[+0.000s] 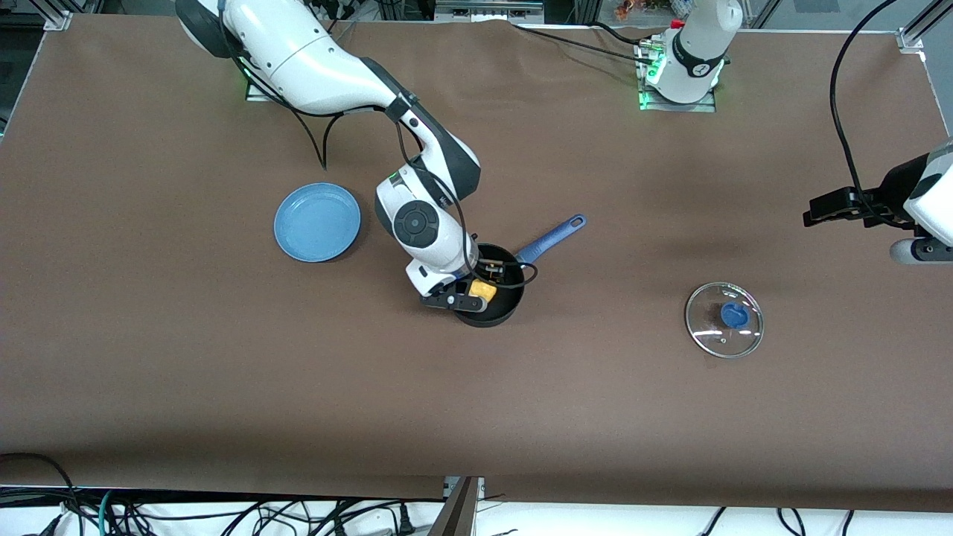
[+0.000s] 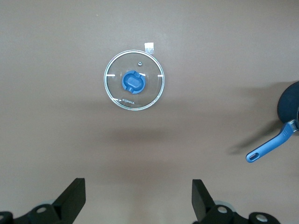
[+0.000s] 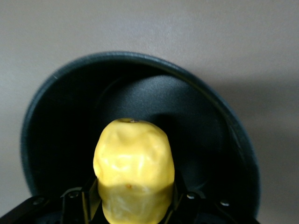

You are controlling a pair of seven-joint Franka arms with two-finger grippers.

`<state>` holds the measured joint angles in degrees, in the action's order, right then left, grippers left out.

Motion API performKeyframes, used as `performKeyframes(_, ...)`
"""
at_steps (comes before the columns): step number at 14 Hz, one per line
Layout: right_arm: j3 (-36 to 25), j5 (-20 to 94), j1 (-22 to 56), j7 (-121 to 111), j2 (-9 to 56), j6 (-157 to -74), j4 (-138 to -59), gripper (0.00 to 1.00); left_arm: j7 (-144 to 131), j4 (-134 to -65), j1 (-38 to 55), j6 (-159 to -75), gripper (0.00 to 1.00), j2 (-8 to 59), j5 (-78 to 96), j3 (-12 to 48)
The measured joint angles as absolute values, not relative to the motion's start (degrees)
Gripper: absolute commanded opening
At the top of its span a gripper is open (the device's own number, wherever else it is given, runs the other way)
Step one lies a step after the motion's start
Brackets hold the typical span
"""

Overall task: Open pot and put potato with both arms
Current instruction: 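Lower the potato into the pan and open the right gripper, then raise the right gripper away from the saucepan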

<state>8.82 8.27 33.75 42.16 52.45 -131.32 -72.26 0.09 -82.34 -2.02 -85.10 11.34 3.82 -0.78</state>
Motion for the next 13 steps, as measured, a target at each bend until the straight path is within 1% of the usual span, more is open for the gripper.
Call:
performKeyframes(5,8.64,4.71,33.82,42.16,52.31,-131.01,-71.7,1.0,0.06,-82.33,-2.04,-85.1,1.0,11.33,3.82,-0.82)
performKeyframes(7,8.36,4.45,33.78,42.16,51.11,-128.54,-71.2,1.0,0.06,-82.32,-2.07,-85.1,1.0,11.33,3.82,-0.86)
performKeyframes(10,5.89,4.15,33.73,42.15,45.8,-120.22,-70.06,1.0,0.06,-82.28,-2.07,-85.1,1.0,11.33,3.82,-0.82)
performKeyframes(13,-0.86,3.95,33.44,39.38,37.7,-107.37,-69.67,1.0,0.06,-82.24,-2.07,-85.1,1.0,11.31,3.82,-0.79)
